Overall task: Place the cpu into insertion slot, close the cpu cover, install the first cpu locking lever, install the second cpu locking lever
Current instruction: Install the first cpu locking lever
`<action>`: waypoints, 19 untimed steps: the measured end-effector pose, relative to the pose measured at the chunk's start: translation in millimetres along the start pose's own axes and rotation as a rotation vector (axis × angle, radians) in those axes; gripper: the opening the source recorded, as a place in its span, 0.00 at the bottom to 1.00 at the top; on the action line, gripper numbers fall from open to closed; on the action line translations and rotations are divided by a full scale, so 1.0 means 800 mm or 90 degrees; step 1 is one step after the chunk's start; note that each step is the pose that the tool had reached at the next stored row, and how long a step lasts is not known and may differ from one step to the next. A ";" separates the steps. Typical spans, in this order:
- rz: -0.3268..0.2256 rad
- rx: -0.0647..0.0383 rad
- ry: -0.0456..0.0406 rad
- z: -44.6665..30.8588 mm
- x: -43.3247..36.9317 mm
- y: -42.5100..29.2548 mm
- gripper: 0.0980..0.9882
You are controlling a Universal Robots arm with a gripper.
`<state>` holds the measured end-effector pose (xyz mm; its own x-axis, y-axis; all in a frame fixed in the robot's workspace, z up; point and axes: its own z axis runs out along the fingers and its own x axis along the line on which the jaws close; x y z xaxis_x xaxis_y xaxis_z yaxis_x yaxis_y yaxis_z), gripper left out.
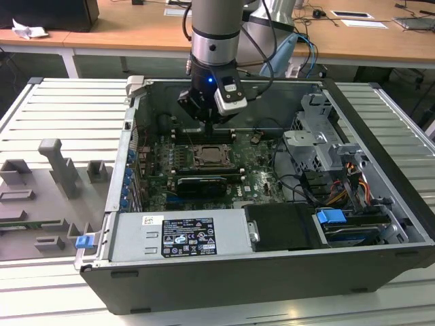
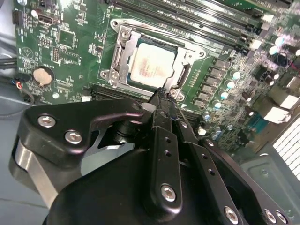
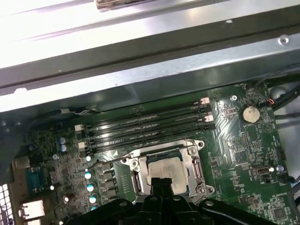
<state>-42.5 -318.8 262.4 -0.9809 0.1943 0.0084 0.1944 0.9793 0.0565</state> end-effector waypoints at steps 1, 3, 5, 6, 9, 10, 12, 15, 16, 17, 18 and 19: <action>-0.010 0.001 -0.0007 -0.0001 0.000 0.0000 0.01; -0.021 0.001 -0.0005 -0.0001 0.000 -0.0001 0.01; -0.030 0.001 0.0001 -0.0001 0.000 -0.0002 0.01; -0.036 0.001 0.0003 0.0000 0.000 -0.0003 0.01; -0.056 0.001 0.0015 -0.0001 0.000 -0.0004 0.01; -0.062 0.001 0.0019 -0.0001 0.000 -0.0004 0.01; -0.074 0.001 0.0025 -0.0001 0.000 -0.0005 0.01; -0.091 0.001 0.0035 -0.0001 0.000 -0.0005 0.01; -0.108 0.001 0.0044 0.0000 0.000 -0.0005 0.01; -0.112 0.001 0.0047 -0.0001 0.000 -0.0005 0.01; -0.118 0.001 0.0050 -0.0001 0.000 -0.0005 0.01; -0.123 0.001 0.0052 0.0000 0.000 -0.0005 0.01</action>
<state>-42.8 -319.1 262.4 -1.0000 0.0025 0.0058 0.0029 0.9984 0.0556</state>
